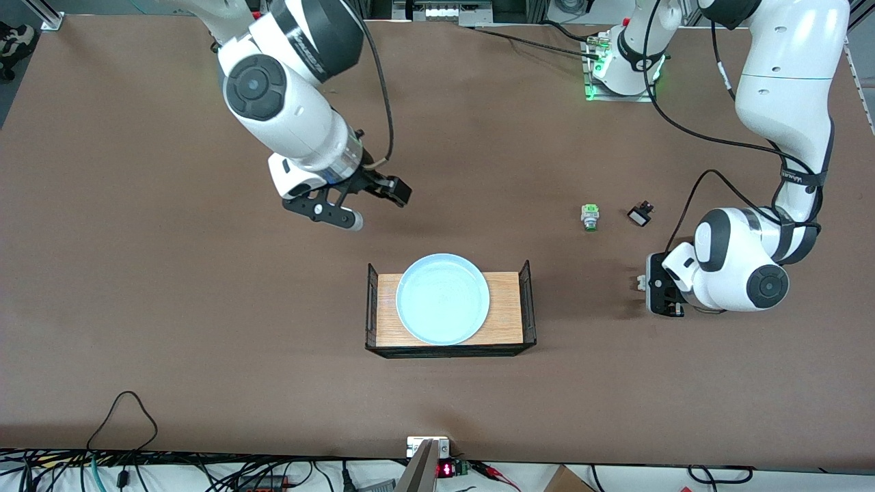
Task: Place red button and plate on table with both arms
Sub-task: 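Carry the green button beside the orange box and lower it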
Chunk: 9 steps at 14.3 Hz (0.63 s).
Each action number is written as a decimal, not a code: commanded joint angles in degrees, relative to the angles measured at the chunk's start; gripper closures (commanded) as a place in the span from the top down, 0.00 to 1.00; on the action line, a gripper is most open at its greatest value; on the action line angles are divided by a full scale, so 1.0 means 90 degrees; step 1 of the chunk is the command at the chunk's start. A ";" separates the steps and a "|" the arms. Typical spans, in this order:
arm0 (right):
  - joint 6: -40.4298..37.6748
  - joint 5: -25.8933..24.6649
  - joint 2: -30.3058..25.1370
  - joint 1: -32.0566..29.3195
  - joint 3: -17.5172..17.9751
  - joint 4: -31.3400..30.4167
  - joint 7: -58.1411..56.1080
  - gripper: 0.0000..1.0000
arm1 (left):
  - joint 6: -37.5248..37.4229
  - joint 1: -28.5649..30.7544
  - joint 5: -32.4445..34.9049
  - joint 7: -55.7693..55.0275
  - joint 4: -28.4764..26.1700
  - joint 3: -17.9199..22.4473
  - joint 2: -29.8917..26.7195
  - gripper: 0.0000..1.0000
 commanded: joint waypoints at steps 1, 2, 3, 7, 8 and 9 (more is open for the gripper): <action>0.0416 0.0380 0.0394 0.0076 -0.0100 0.0285 0.0975 1.00 | -0.0554 0.0069 -0.0274 -0.0287 0.0029 -0.0077 -0.0333 1.00; 0.0622 0.0381 0.0482 0.0076 -0.0110 0.0285 0.1240 1.00 | -0.0847 0.0030 -0.0275 -0.0668 0.0039 -0.0077 -0.0489 1.00; 0.0731 0.0391 0.0570 0.0066 -0.0139 0.0285 0.1504 1.00 | -0.1121 0.0001 -0.0275 -0.1068 0.0039 -0.0077 -0.0646 1.00; 0.1325 0.0381 0.0863 0.0066 -0.0159 0.0285 0.2909 1.00 | -0.2126 -0.0029 -0.0255 -0.3028 0.0059 -0.0077 -0.1232 1.00; 0.1434 0.0371 0.0931 0.0066 -0.0159 0.0294 0.3009 1.00 | -0.2410 -0.0019 -0.0197 -0.3712 0.0126 -0.0077 -0.1310 1.00; 0.1502 0.0361 0.0980 0.0066 -0.0198 0.0285 0.3020 1.00 | -0.2674 -0.0019 -0.0168 -0.4299 0.0292 -0.0077 -0.1350 1.00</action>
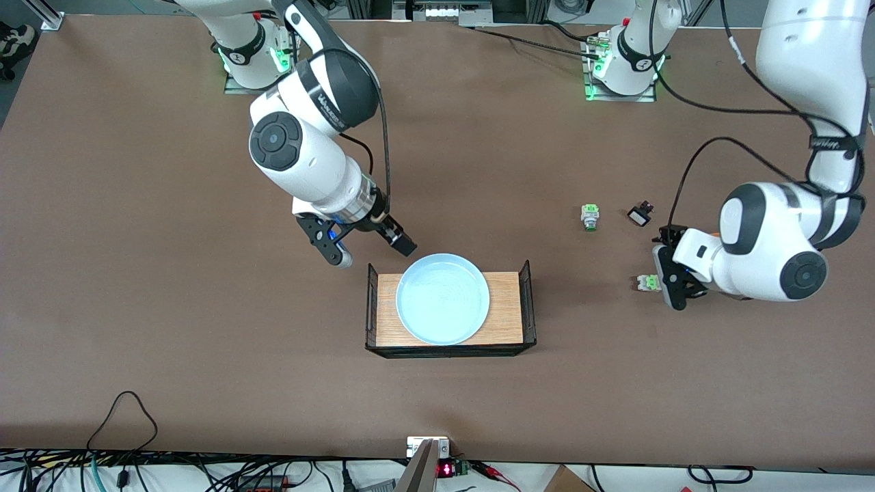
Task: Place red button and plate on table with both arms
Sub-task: 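Release the button with the left gripper while the right gripper reaches the plate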
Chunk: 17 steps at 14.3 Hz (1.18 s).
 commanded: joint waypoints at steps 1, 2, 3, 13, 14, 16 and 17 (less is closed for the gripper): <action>0.0184 0.0085 0.0272 0.0077 -0.0111 0.0211 0.0327 1.00 | -0.0696 -0.0004 -0.0002 -0.1496 0.0310 -0.0017 -0.0216 1.00; 0.0359 0.0095 0.0370 0.0106 -0.0112 0.0221 0.0434 1.00 | -0.0949 -0.0014 -0.0002 -0.1916 0.0476 -0.0026 -0.0245 1.00; 0.0515 0.0027 0.0467 0.0155 -0.0112 0.0230 0.0599 1.00 | -0.1281 -0.0014 -0.0002 -0.2443 0.0613 -0.0036 -0.0381 1.00; 0.1551 -0.0159 0.1044 0.0253 -0.0209 0.0230 0.1011 1.00 | -0.3209 -0.0141 0.0389 -0.6227 0.1884 -0.0027 -0.1260 1.00; 0.1610 -0.0159 0.1102 0.0263 -0.0209 0.0230 0.1011 1.00 | -0.3043 -0.0150 0.0418 -0.6227 0.1942 0.0031 -0.1290 1.00; 0.1621 -0.0159 0.1142 0.0350 -0.0248 0.0221 0.1021 1.00 | -0.2391 -0.0180 0.0457 -0.6344 0.1575 0.0158 -0.1892 1.00; 0.1621 -0.0159 0.1142 0.0380 -0.0268 0.0221 0.1021 1.00 | -0.1981 -0.0180 0.0476 -0.6576 0.1059 0.0198 -0.2340 1.00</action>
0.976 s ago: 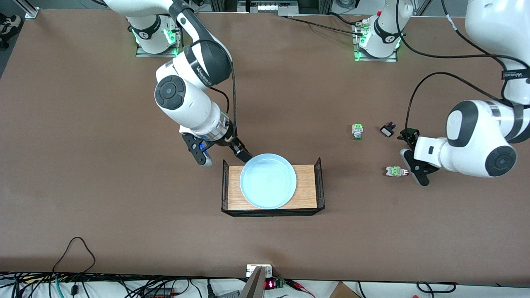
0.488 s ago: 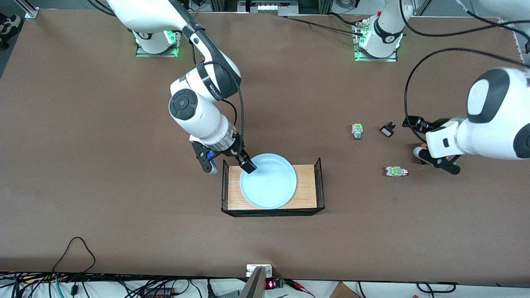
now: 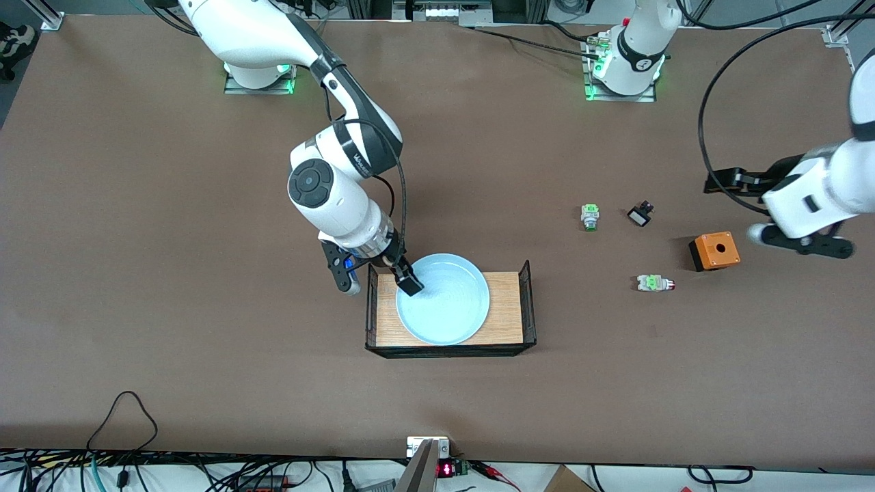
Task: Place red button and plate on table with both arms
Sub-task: 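Release the button with the left gripper while the right gripper reaches the plate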
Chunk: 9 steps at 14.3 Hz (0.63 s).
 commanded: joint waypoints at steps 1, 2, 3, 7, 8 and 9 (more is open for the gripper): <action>0.0038 -0.0105 0.0122 0.0197 -0.0145 0.0195 0.0211 1.00 | 0.1006 -0.0050 0.0161 -0.0539 -0.1242 0.0184 -0.1211 1.00; 0.0047 -0.0115 0.0122 0.0217 -0.0145 0.0195 0.0211 0.91 | 0.1338 -0.0050 0.0161 -0.0648 -0.1710 0.0252 -0.1563 1.00; 0.0057 -0.0105 0.0122 0.0227 -0.0145 0.0195 0.0202 0.69 | 0.1632 -0.0050 0.0161 -0.0649 -0.1986 0.0253 -0.1828 1.00; 0.0223 -0.0047 0.0131 0.0208 -0.0145 0.0185 0.0212 0.36 | 0.1674 -0.0030 0.0229 -0.0503 -0.2125 0.0175 -0.1869 1.00; 0.0233 -0.0047 0.0131 0.0207 -0.0145 0.0176 0.0202 0.35 | 0.1693 -0.0030 0.0375 -0.0493 -0.2106 0.0069 -0.1869 1.00; 0.0233 -0.0047 0.0131 0.0217 -0.0145 0.0185 0.0202 0.31 | 0.1703 -0.0030 0.0570 -0.0503 -0.2086 -0.0078 -0.1860 1.00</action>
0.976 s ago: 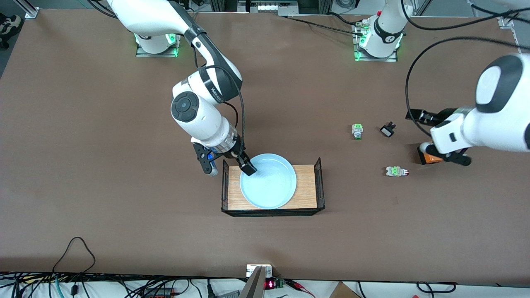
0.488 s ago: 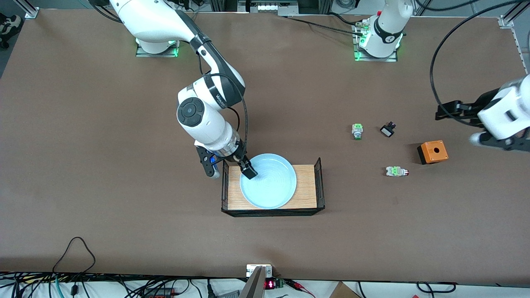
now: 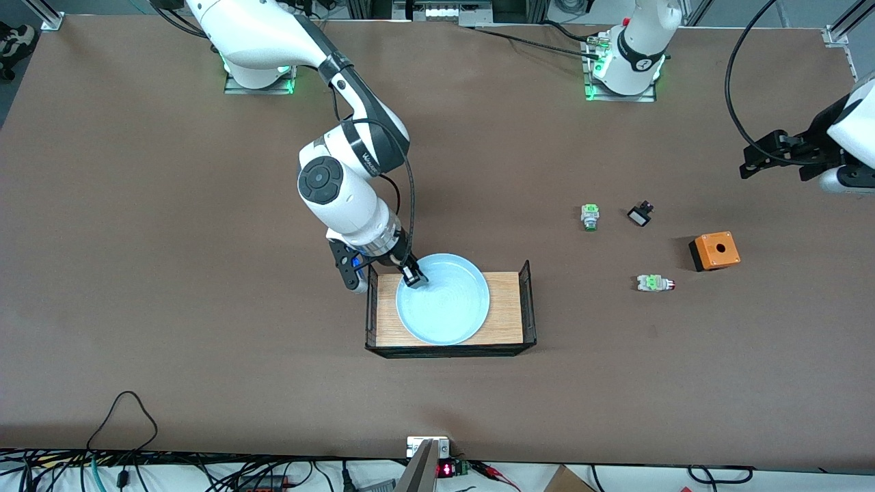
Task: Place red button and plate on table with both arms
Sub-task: 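Grasp the rim of the white plate with the right gripper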
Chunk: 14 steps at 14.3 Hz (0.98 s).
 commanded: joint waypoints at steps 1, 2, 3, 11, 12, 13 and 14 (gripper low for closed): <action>0.0025 -0.0046 0.0099 0.0095 -0.0081 0.0160 0.0113 0.26 | 0.0169 -0.0013 0.0433 -0.0034 -0.0125 -0.0306 -0.0108 1.00; 0.0025 -0.0066 0.0099 0.0095 -0.0081 0.0150 0.0064 0.26 | 0.0208 -0.0003 0.0443 -0.0006 -0.0125 -0.0317 -0.0098 1.00; 0.0025 -0.0056 0.0099 0.0095 -0.0081 0.0160 0.0035 0.23 | 0.0266 0.0016 0.0434 0.0004 -0.0115 -0.0307 -0.0059 1.00; 0.0074 -0.0027 0.0080 0.0124 -0.0100 0.0160 0.0015 0.04 | 0.0326 0.0045 0.0385 0.0073 -0.0106 -0.0317 -0.0020 1.00; 0.0074 -0.0027 0.0080 0.0124 -0.0100 0.0160 0.0015 0.02 | 0.0326 0.0045 0.0385 0.0063 -0.0106 -0.0317 -0.0020 1.00; 0.0074 -0.0017 0.0080 0.0143 -0.0100 0.0160 0.0015 0.01 | 0.0326 0.0045 0.0375 0.0063 -0.0106 -0.0317 -0.0020 1.00; 0.0074 -0.0017 0.0061 0.0153 -0.0100 0.0160 0.0005 0.00 | 0.0326 0.0045 0.0375 0.0073 -0.0106 -0.0317 -0.0020 1.00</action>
